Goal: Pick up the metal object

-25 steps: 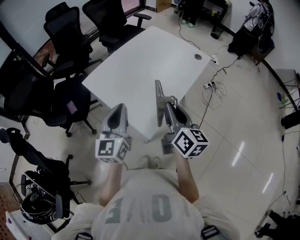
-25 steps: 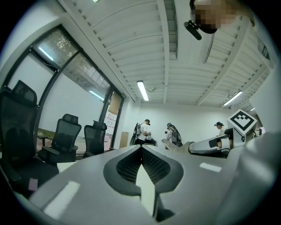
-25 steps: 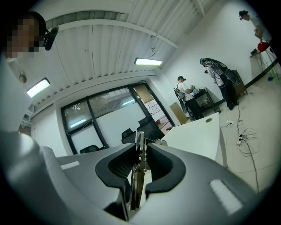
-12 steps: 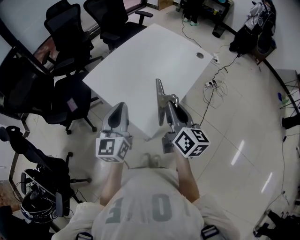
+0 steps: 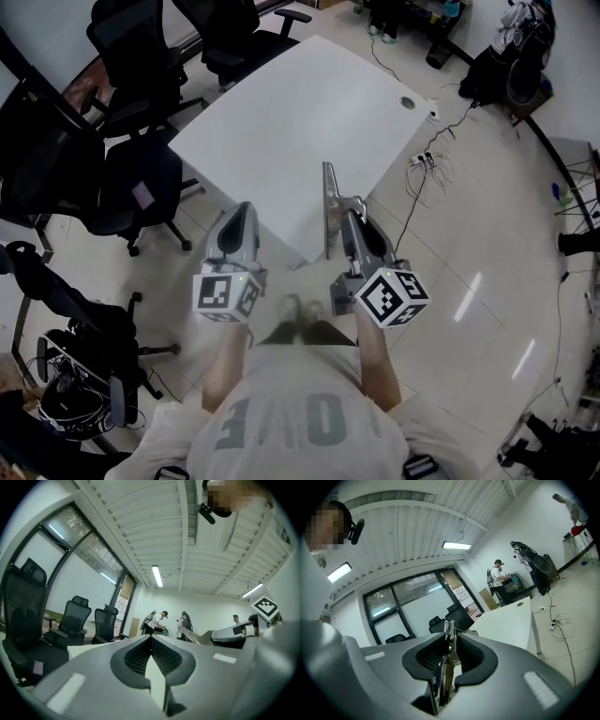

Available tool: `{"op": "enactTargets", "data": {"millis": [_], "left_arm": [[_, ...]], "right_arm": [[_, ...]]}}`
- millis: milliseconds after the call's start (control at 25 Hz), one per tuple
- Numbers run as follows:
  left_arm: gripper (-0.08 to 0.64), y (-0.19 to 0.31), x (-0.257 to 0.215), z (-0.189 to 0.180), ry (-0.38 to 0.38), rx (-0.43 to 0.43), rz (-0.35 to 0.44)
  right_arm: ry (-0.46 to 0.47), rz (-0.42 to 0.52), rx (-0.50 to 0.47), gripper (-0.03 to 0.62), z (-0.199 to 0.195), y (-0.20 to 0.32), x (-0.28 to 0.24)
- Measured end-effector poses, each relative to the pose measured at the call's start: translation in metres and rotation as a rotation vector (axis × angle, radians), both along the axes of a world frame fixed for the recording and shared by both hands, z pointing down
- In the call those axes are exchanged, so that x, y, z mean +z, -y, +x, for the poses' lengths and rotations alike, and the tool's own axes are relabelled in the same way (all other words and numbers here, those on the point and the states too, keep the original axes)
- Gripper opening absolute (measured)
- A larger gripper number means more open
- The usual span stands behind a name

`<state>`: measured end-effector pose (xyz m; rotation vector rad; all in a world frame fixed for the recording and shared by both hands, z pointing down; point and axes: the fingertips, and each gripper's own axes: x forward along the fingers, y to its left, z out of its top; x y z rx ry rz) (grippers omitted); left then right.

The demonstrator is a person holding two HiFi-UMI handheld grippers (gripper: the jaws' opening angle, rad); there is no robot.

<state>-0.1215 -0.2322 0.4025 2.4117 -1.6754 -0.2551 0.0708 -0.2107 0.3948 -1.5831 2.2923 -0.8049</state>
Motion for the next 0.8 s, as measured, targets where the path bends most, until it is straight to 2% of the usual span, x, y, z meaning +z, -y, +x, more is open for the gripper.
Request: {"op": "enactTargets", "data": {"millis": [200, 360, 560, 800], "left_arm": [[0.002, -0.02, -0.001, -0.026, -0.003, -0.057, 0.009], [0.002, -0.051, -0.001, -0.035, -0.006, -0.08, 0.009], [0.002, -0.118, -0.013, 0.0, 0.006, -0.033, 0.048], [0.002, -0.252, 0.003, 0.048, -0.004, 0.027, 0.039]], "right_arm": [[0.035, 0.023, 0.0, 0.087, -0.002, -0.018, -0.008], [0.034, 0.054, 0.009, 0.087, 0.003, -0.054, -0.016], [0.042, 0.109, 0.043, 0.087, 0.034, -0.131, -0.032], [0.061, 0.097, 0.034, 0.089, 0.059, -0.259, -0.017]]}}
